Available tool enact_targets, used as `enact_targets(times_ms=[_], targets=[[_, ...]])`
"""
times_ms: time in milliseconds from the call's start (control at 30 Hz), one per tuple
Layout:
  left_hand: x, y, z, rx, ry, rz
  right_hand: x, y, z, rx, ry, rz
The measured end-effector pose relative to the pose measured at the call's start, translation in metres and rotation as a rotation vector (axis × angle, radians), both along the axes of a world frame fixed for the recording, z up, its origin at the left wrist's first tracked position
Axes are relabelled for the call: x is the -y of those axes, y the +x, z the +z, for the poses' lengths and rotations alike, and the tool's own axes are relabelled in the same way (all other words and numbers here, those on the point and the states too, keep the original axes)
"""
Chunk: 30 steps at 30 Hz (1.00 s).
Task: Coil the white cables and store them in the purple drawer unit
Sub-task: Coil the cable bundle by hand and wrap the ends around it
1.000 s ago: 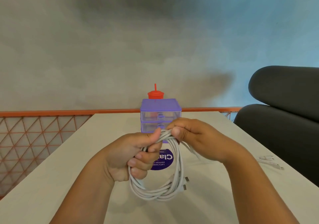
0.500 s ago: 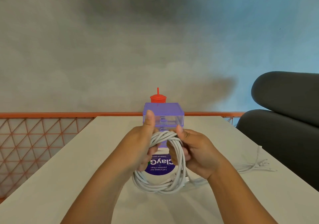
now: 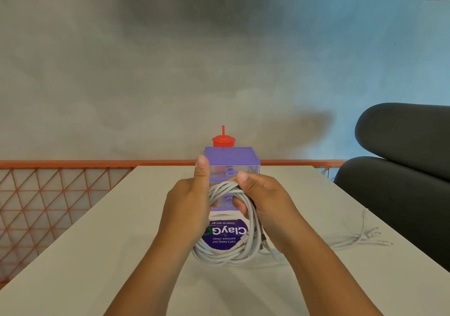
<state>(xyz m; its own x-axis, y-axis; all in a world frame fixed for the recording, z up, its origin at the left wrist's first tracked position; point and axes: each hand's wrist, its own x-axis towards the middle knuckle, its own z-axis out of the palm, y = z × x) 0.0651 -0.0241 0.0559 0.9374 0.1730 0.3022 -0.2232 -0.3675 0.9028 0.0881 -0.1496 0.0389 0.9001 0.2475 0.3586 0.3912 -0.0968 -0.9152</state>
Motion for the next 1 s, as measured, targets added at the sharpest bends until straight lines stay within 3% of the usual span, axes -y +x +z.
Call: enact_targets(times_ms=[133, 300, 433, 600, 733, 867, 1000], targets=[[0.003, -0.002, 0.000, 0.066, -0.015, -0.101, -0.005, 0.003, -0.003, 0.090, 0.076, -0.169], [-0.005, -0.002, -0.002, 0.216, 0.158, -0.254, -0.004, 0.001, -0.001, 0.168, 0.106, -0.138], [-0.010, 0.001, -0.006, 0.200, 0.245, -0.447, 0.009, 0.003, 0.002, 0.366, -0.036, -0.228], [-0.010, -0.002, -0.010, 0.062, 0.146, -0.652, 0.018, -0.003, 0.005, 0.594, -0.144, -0.230], [-0.010, -0.007, -0.003, -0.019, 0.145, -0.710, 0.032, -0.002, 0.015, 0.439, -0.190, -0.106], [-0.015, -0.007, 0.001, -0.193, -0.018, -0.648, 0.049, -0.016, 0.032, 0.219, -0.361, 0.035], [-0.007, -0.002, -0.003, -0.216, 0.011, -0.486, 0.047, -0.020, 0.034, 0.322, -0.563, -0.058]])
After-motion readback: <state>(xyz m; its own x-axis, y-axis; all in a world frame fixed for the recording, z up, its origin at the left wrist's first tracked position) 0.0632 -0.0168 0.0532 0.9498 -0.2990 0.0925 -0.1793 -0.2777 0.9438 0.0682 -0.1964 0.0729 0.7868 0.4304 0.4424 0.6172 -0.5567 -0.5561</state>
